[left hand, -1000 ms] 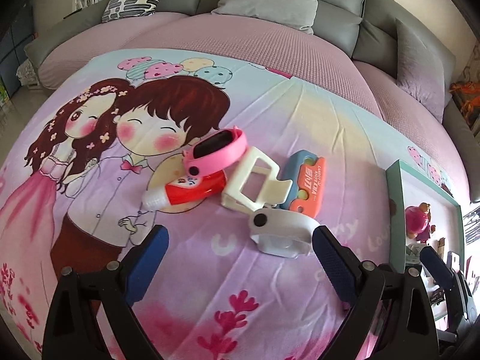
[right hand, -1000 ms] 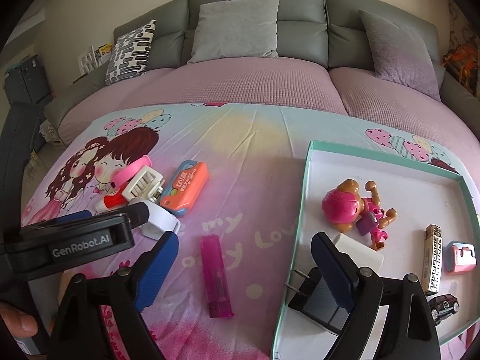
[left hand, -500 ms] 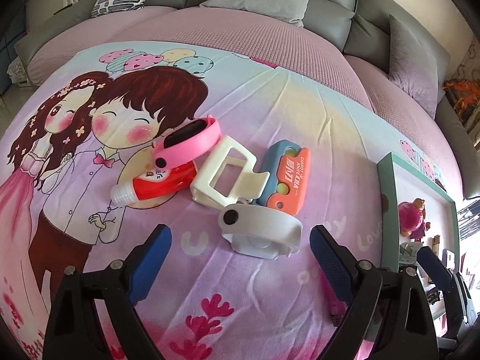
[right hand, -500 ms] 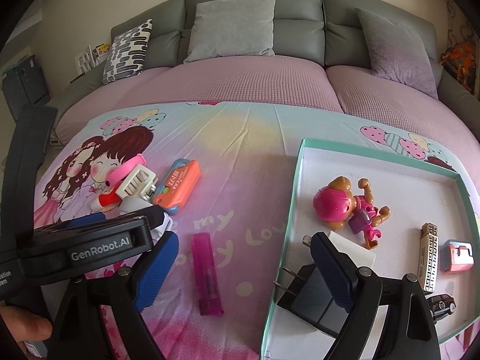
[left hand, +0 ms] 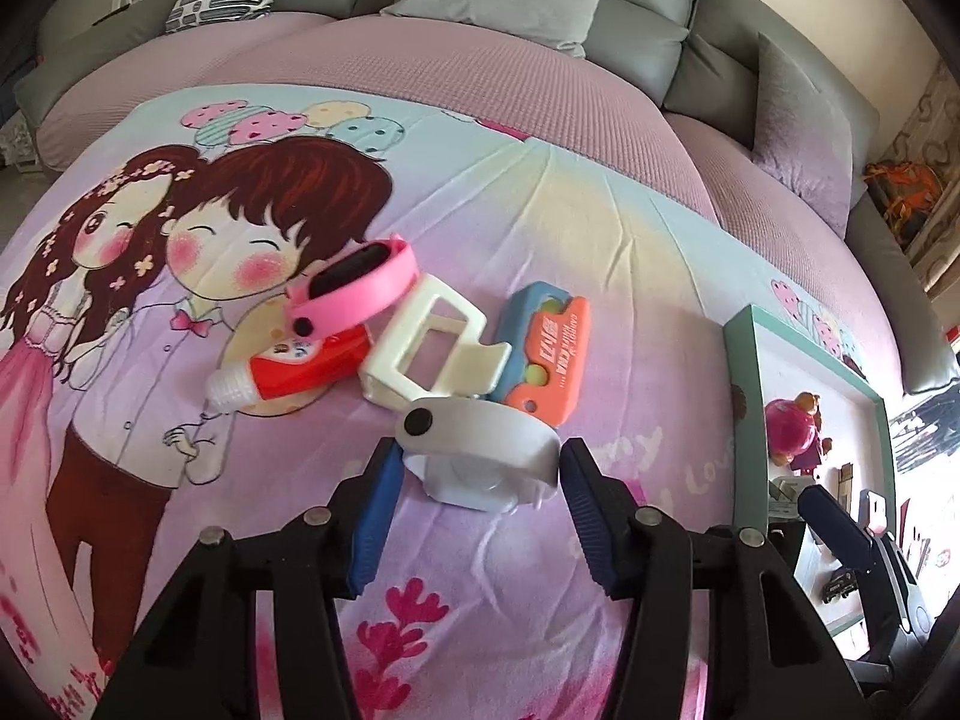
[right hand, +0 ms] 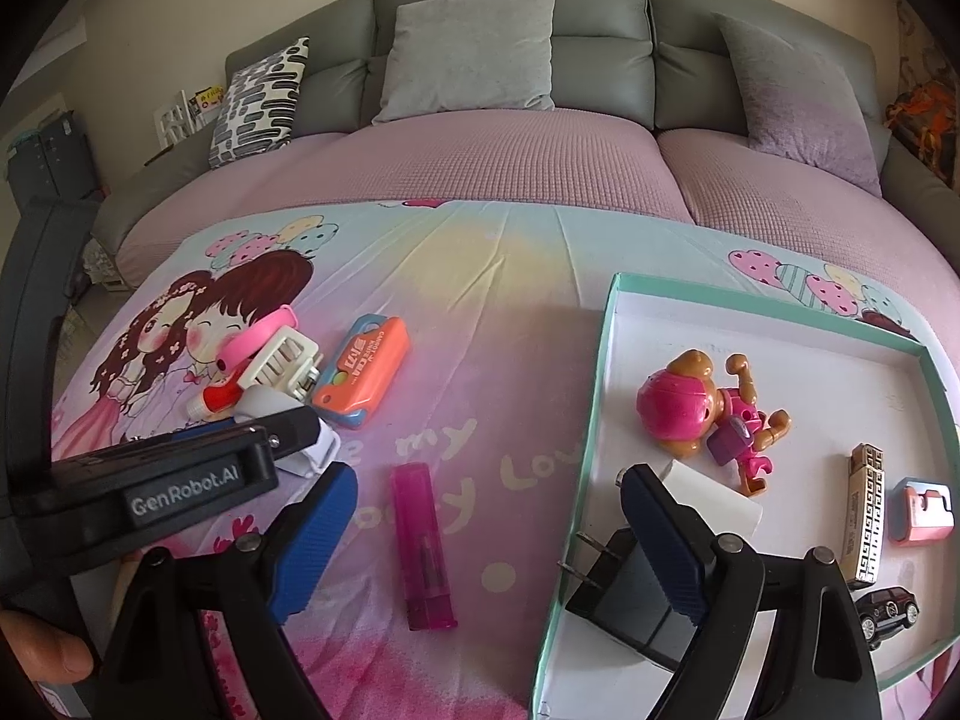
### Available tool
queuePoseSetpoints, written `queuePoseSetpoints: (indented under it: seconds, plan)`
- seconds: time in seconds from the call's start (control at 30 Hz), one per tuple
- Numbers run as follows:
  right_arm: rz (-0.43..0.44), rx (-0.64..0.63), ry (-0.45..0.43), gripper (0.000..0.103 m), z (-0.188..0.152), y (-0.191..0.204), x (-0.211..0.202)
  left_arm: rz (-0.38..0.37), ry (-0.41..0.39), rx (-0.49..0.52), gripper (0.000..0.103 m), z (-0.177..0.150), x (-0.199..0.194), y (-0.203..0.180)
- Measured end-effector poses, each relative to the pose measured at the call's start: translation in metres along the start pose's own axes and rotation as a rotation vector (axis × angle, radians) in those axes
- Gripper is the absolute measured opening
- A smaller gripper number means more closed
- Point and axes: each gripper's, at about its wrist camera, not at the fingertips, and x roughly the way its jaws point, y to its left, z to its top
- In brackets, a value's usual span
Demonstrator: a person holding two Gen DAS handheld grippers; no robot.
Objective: Organize rigid objects
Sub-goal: 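Grasp the white round band with the left tool while the right tool grasps the pink stick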
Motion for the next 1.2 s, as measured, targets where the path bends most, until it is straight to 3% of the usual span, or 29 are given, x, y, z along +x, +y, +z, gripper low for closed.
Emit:
queuePoseSetpoints:
  seconds: [0.27,0.43,0.63,1.0,1.2]
  plan:
    - [0.041,-0.058,0.006,0.085,-0.002,0.017,0.003,0.07,-0.015,-0.041,0.056,0.002,-0.008,0.02]
    - [0.052,-0.1,0.052,0.067,-0.007,0.029,0.012,0.08,-0.025,-0.05,0.056,0.002,-0.012,0.025]
    - [0.007,-0.158,0.105,0.048,-0.016,0.04,0.026,0.094,-0.027,-0.058,0.056,0.002,-0.013,0.029]
    - [-0.027,-0.181,0.164,0.039,-0.022,0.046,0.041,0.097,-0.018,-0.054,0.056,0.001,-0.01,0.029]
    - [0.039,-0.144,0.17,0.029,-0.022,0.044,0.04,0.108,-0.01,-0.049,0.056,0.0,-0.007,0.027]
